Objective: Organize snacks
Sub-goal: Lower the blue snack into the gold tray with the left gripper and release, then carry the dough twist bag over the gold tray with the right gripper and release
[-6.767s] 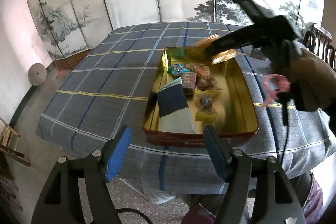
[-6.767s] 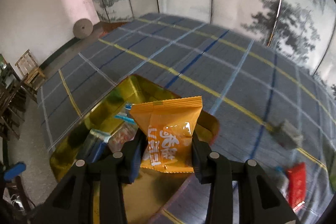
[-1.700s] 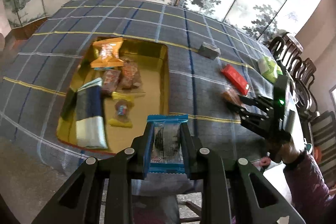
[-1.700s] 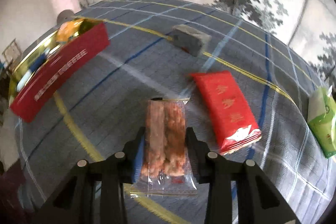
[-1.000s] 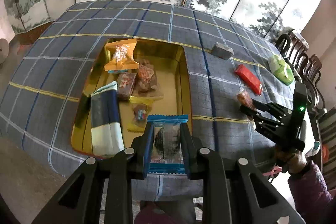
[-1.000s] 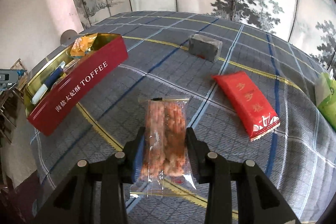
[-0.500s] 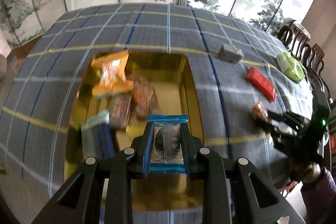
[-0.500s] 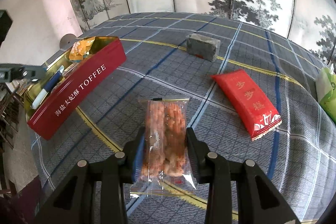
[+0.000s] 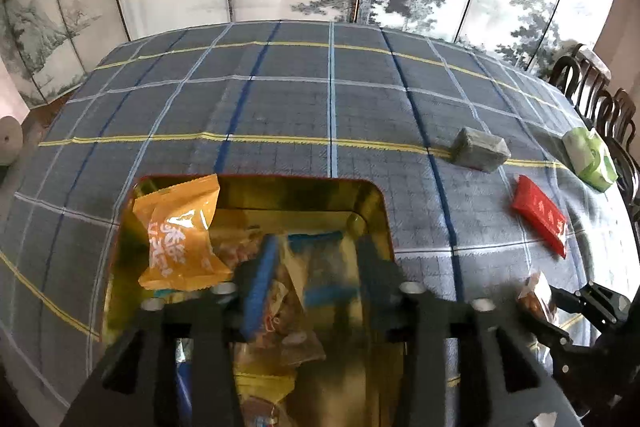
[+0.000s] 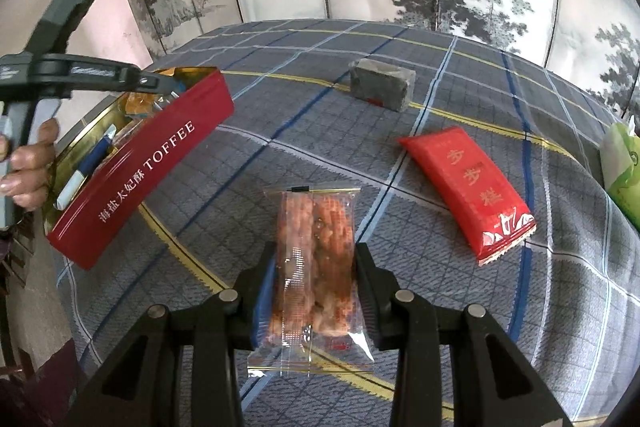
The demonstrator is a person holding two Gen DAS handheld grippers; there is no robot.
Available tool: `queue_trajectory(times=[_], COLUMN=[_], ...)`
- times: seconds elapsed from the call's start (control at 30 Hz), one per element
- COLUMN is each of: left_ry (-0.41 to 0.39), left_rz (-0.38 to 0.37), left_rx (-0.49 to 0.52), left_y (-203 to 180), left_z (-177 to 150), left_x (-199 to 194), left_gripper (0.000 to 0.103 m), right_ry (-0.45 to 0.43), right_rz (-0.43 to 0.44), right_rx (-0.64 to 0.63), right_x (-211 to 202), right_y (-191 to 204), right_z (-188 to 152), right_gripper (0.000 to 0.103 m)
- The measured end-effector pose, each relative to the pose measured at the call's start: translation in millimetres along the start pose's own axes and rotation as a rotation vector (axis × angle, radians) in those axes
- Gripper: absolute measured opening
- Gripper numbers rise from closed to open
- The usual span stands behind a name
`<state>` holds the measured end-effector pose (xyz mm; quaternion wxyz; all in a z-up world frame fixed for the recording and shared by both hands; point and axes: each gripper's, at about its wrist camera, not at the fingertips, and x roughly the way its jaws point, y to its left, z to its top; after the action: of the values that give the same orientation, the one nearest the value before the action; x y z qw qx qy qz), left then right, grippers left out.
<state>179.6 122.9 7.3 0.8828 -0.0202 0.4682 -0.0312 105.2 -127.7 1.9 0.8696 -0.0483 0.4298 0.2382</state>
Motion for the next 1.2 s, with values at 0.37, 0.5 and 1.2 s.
queue_trajectory(times=[0.37,0.5,1.2], left_ry=[-0.054,-0.071,-0.090], left_rz=[0.012,0.050,0.216], left_rx=[-0.068,-0.114,-0.158], left_y=[9.4,16.7,34.7], left_z=[-51.4,-84.3,-163.7], left_x=[-66.7,-93.9,-136.3], left_gripper=[0.069,0.069,0.070], right_ry=[-0.001,0.001,-0.061], right_rz=[0.000,-0.005,0.181], right_rx=[0.005,0.000,0.078], right_x=[0.2,0.4,-44.5], right_y=[-1.5,-1.1,66.9], right_z=[0.0,-0.1,27.8], right_gripper=[0.037,0.037,0.037])
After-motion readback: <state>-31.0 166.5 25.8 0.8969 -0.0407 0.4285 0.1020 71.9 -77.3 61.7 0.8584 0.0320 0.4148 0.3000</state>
